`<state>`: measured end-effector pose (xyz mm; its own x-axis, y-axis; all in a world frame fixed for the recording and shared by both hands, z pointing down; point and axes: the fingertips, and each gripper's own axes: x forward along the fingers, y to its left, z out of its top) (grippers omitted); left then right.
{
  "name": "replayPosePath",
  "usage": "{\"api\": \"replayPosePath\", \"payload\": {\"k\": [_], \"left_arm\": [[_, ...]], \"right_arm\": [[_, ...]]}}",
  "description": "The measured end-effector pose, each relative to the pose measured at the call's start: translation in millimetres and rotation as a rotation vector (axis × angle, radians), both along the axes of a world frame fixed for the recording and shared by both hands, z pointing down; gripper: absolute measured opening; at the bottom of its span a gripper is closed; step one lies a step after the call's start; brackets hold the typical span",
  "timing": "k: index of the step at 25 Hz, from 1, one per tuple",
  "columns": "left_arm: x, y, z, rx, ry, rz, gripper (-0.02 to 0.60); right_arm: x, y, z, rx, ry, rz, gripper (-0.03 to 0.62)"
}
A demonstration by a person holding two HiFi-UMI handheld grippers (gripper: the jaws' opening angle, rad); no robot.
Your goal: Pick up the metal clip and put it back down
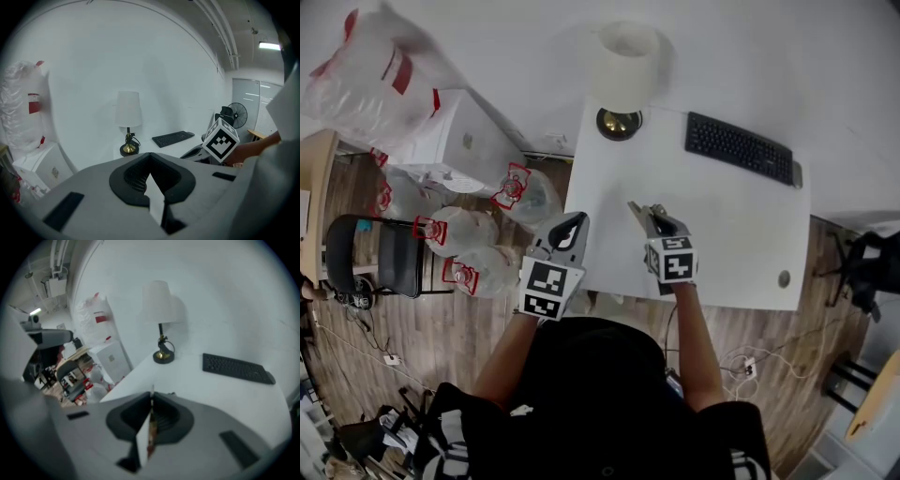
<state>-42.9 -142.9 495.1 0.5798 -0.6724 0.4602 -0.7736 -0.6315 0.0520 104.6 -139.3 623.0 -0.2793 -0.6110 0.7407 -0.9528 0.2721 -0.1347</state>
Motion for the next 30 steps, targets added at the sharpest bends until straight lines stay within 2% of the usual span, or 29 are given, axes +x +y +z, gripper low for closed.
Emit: {"api": "replayPosePath", "payload": {"k": [13, 20, 30], "left_arm": [[-4.6, -2.6, 15.2, -0.027, -0.021, -0.020, 0.025], [-2.3, -1.0, 26.0, -0.032, -0.059, -0.023, 0.024], [0.0, 6.2, 29.3, -0.037, -0.068, -0.037, 0.025]], "right_arm": [[-0.6, -23.6, 21.0, -0.008, 0.001, -0.019, 0.044], [6.1, -18.7, 36.2, -0.028, -0.014, -0.006, 0.044], [8.5, -8.7, 60.0, -0.071, -0.028, -0.014, 0.044]]}}
